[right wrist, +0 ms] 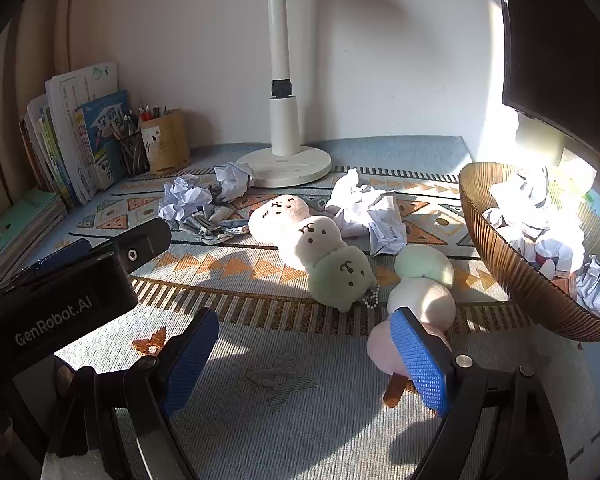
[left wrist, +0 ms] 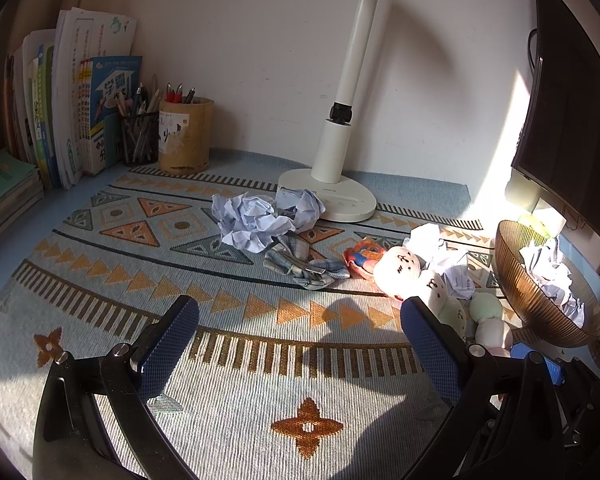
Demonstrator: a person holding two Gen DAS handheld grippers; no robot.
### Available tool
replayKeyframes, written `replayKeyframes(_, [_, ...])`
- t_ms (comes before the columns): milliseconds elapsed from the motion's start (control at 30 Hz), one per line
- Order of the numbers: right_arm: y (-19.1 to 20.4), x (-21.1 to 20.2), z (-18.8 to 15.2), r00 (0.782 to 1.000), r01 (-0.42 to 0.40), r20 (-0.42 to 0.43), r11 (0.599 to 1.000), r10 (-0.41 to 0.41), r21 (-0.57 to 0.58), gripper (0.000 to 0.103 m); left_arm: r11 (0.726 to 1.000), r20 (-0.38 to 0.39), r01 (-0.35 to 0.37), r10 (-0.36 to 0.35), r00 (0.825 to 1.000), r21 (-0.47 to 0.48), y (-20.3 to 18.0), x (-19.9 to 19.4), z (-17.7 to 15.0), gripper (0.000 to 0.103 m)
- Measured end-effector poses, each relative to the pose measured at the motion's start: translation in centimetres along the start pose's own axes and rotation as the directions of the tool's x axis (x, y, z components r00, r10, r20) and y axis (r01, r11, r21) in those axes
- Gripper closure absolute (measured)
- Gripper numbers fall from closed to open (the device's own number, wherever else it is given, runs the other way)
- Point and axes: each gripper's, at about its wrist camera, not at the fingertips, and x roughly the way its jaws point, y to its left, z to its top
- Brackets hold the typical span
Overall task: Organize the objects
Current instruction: 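Move both open tools back over the rug toward the dango plush, then grasp the grey plaid cloth with the left tool while the right tool grasps the dango plush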
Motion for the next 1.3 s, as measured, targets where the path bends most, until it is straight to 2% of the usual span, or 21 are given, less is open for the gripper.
replayKeyframes(167, [-1.0, 0.0, 0.0, 1.000, -0.024, 0.001, 0.998, 0.024, 0.050, 0.016, 1.000, -0.001, -0.004, 0.004, 1.000, -0.004, -0.1, 0.0, 0.0, 0.002])
replayKeyframes(400, [0.1, -0.5, -0.1, 0.999, 0.016, 0.028, 1.000, -0.015, -0.015, 0.016, 1.000, 0.003, -0.007, 0.007, 1.000, -0.029, 0.3, -0.3, 0.0, 0.002])
replayKeyframes(500, [-0.3, -0.7, 0.0, 0.999, -0.002, 0.032, 1.000, 0.002, -0.001, 0.016, 0.999, -0.002, -0.003, 0.003, 1.000, -0.052, 0.7, -0.3, 0.1, 0.002])
replayKeyframes(600, [-0.6, -0.5, 0.2, 0.999, -0.043, 0.012, 0.999, 0.043, 0.002, 0.029, 0.996, -0.037, 0.020, -0.024, 0.999, -0.092, 1.6, 0.1, 0.4, 0.002])
replayKeyframes(633, [-0.7, -0.2, 0.2, 0.998, -0.058, -0.004, 0.998, 0.058, 0.004, 0.036, 0.992, -0.059, 0.035, -0.042, 0.997, -0.122, 2.2, 0.4, 0.6, 0.002])
replayKeyframes(733, [-1.5, 0.1, 0.7, 0.994, -0.099, -0.038, 0.994, 0.100, 0.036, 0.047, 0.974, -0.139, 0.063, -0.095, 0.986, -0.217, 4.7, 1.9, 1.1, 0.002])
replayKeyframes(833, [-2.7, -0.2, 2.0, 0.994, -0.106, -0.027, 0.991, 0.109, 0.080, 0.047, 0.974, -0.209, 0.068, -0.114, 0.971, -0.215, 6.2, 3.3, 1.5, 0.002])
replayKeyframes(900, [-3.3, 0.4, 3.1, 0.992, -0.118, -0.041, 0.989, 0.122, 0.086, 0.047, 0.966, -0.229, 0.109, -0.164, 0.960, -0.235, 6.4, 4.0, 1.4, 0.002])
replayKeyframes(967, [-3.5, 2.2, 4.4, 0.984, -0.135, -0.107, 0.988, 0.143, 0.075, 0.047, 0.956, -0.240, 0.149, -0.211, 0.947, -0.252, 5.8, 4.5, 1.3, 0.002])
replayKeyframes(1033, [-3.3, 4.7, 5.4, 0.964, -0.162, -0.208, 0.986, 0.168, 0.047, 0.047, 0.953, -0.251, 0.168, -0.232, 0.940, -0.252, 5.2, 5.1, 1.5, 0.002])
replayKeyframes(1100, [-3.0, 6.8, 5.8, 0.945, -0.185, -0.267, 0.982, 0.186, 0.028, 0.047, 0.961, -0.290, 0.122, -0.194, 0.937, -0.248, 5.0, 6.1, 2.1, 0.002])
replayKeyframes(1167, [-3.0, 7.5, 6.1, 0.961, -0.137, -0.244, 0.990, 0.131, -0.009, 0.043, 0.957, -0.309, 0.072, -0.162, 0.937, -0.282, 5.2, 7.4, 3.0, 0.002])
replayKeyframes(1233, [-3.3, 8.2, 6.3, 0.958, -0.142, -0.252, 0.990, 0.135, -0.009, 0.041, 0.947, -0.321, 0.070, -0.175, 0.931, -0.314, 5.3, 9.1, 3.5, 0.003])
replayKeyframes(1300, [-3.6, 8.8, 6.3, 0.957, -0.131, -0.264, 0.991, 0.123, -0.011, 0.036, 0.946, -0.356, 0.038, -0.158, 0.921, -0.322, 4.8, 11.1, 3.8, 0.007])
